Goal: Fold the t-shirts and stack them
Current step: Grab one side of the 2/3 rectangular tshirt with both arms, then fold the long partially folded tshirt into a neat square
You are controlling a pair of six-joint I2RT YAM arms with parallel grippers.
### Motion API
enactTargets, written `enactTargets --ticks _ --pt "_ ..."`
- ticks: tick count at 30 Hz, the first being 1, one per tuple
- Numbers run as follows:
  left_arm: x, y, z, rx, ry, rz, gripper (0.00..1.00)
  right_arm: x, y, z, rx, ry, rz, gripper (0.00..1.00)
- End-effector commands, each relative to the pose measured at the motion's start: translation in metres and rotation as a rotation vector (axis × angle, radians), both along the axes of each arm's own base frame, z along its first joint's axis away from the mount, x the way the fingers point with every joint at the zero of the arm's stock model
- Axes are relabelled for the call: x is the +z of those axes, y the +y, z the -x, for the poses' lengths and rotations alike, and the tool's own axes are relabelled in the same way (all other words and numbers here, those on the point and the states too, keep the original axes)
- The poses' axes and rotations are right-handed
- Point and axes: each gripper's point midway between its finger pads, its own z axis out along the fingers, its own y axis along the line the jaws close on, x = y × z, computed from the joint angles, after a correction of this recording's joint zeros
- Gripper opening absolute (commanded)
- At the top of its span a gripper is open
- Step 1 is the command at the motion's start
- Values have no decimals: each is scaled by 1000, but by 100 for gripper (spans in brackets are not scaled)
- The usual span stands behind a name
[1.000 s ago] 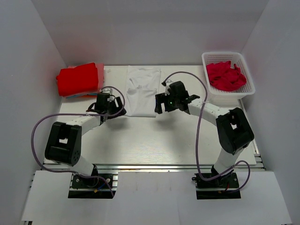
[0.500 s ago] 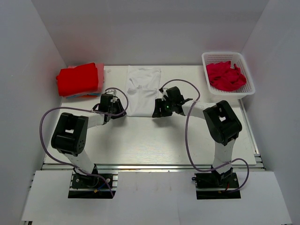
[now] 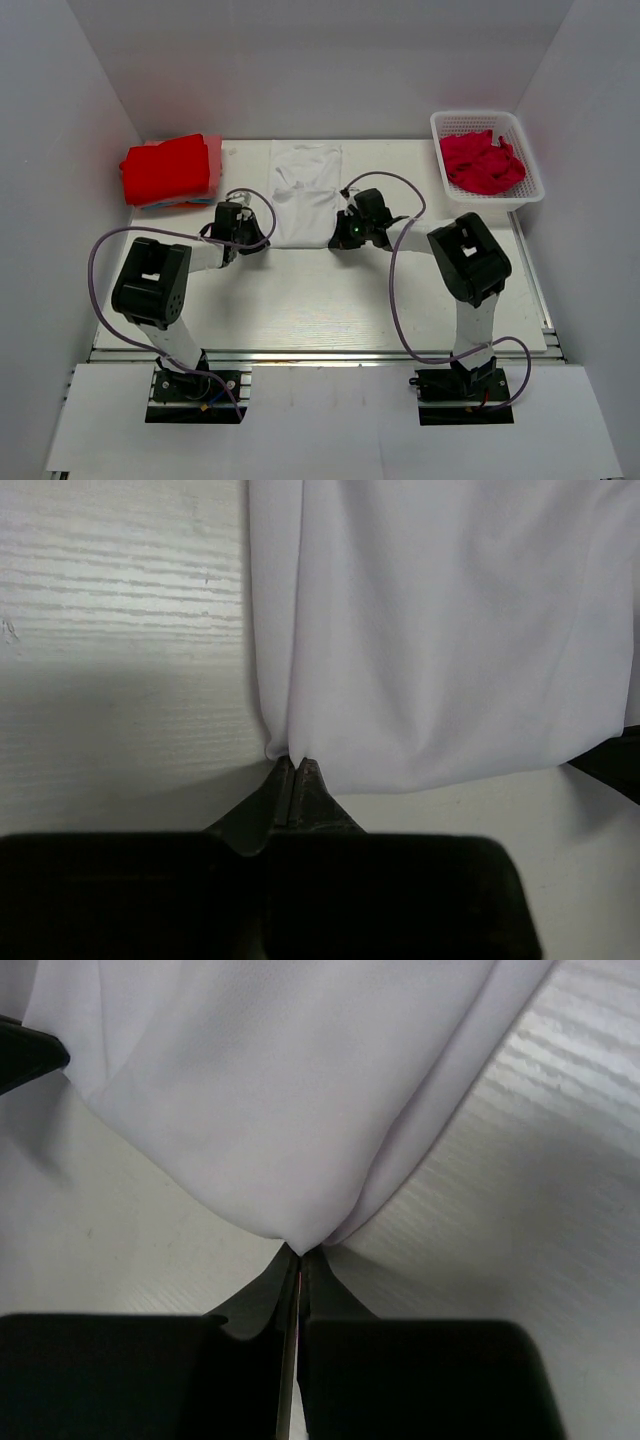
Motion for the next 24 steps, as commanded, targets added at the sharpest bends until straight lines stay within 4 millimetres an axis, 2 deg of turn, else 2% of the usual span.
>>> enactTargets --ticks 1,2,3,4,5,6,7,9,10,11,12,13,14,15,16,17,18,20,24 --pt "-1 -4 22 -23 40 25 0 16 -5 4 13 -79 4 0" --pt "-3 -6 34 -40 52 52 0 12 -11 15 24 -70 15 0" --pt "5 -10 37 -46 31 84 0 15 -12 23 46 -70 3 0" --pt "22 -17 42 -73 -12 121 0 33 -17 35 76 -110 -4 0" --pt "18 -20 62 -95 13 158 0 29 -25 47 89 -98 8 0" --pt "23 -21 70 -110 3 172 0 30 -28 60 132 -93 8 0" --pt "39 -25 83 -145 -32 204 0 42 -37 78 156 -112 8 0" --pt "57 -32 100 -202 -57 243 0 58 -42 99 219 -122 4 0" --pt "65 -41 118 -276 -51 297 0 54 -48 117 262 -91 24 0" --pt "91 -43 122 -322 -138 311 0 66 -49 128 303 -113 17 0" --pt "98 -41 125 -346 -176 287 0 81 -50 133 313 -150 -2 0" --pt "99 -38 135 -351 -142 271 0 87 -51 140 341 -164 -14 0" --pt "115 -34 137 -350 -194 252 0 107 -55 145 338 -210 -35 0" --pt "120 -34 141 -349 -209 246 0 111 -57 146 326 -220 -34 0" --pt "136 -41 146 -396 -254 288 0 118 -60 142 305 -250 -25 0" --pt "144 -42 147 -408 -287 295 0 136 -63 139 280 -308 -44 0" --pt "162 -41 143 -393 -338 298 0 140 -65 134 253 -328 -33 0" --pt "166 -40 140 -382 -351 293 0 156 -65 128 225 -386 -53 0" --pt "188 -39 121 -336 -398 292 0 180 -70 109 135 -473 -51 0"
